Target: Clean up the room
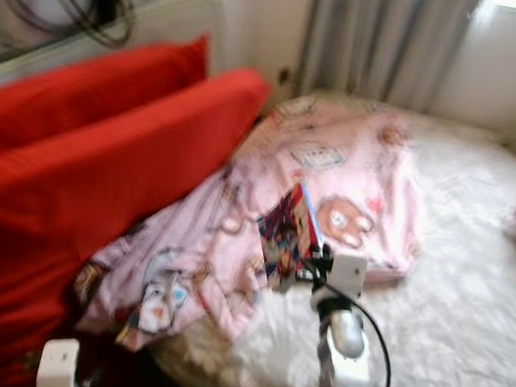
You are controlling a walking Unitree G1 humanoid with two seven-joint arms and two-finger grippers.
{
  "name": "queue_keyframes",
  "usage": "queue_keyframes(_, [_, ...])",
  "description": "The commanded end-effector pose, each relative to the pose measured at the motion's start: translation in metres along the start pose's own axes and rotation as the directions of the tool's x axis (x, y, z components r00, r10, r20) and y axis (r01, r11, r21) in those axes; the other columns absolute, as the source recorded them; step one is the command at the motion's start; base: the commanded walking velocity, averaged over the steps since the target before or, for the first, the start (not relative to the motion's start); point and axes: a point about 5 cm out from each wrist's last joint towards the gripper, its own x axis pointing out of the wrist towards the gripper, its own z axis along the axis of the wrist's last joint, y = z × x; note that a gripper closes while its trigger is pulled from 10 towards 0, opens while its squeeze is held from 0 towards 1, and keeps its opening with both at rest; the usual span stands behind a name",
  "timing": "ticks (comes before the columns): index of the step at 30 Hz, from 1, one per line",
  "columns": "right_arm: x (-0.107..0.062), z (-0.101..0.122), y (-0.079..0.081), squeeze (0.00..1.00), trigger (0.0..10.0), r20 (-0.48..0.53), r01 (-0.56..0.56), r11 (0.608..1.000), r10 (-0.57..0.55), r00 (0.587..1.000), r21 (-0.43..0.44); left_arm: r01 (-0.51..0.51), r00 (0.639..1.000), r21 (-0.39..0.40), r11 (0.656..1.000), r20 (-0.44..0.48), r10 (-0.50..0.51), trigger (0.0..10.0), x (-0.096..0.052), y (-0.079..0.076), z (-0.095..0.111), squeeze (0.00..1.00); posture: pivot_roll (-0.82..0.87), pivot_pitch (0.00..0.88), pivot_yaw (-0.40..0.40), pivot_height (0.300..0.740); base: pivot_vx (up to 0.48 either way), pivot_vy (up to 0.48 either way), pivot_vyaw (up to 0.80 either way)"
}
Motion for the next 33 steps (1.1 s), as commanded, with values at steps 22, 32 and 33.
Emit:
queue_keyframes(22, [0.0023, 0.0056, 0.0015, 0.0, 10.0, 0.041, 0.019, 1.0, -0.019, 0.999, 0.017, -0.017, 0.999, 0.018, 1.0, -0.034, 0.018, 10.0, -0.0047, 0.0092, -0.0112, 0.0, 0.06, 0.0, -0.006, 0.74, 0.0, -0.298, -0.06])
queue_keyframes(32, [0.0025, 0.0061, 0.0021, 0.0, 10.0, 0.047, 0.024, 0.999, -0.025, 0.999, 0.022, -0.021, 0.999, 0.017, 1.0, -0.029, 0.022, 10.0, -0.0045, 0.0103, -0.0102, 0.0, 0.06, 0.0, -0.003, 0.74, 0.0, -0.297, 0.0])
queue_keyframes(33, [0.0024, 0.006, 0.0017, 0.0, 10.0, 0.047, 0.025, 0.999, -0.026, 0.999, 0.022, -0.021, 0.999, 0.016, 1.0, -0.029, 0.022, 10.0, -0.0044, 0.0102, -0.0101, 0.0, 0.07, 0.0, -0.003, 0.74, 0.0, -0.296, 0.0])
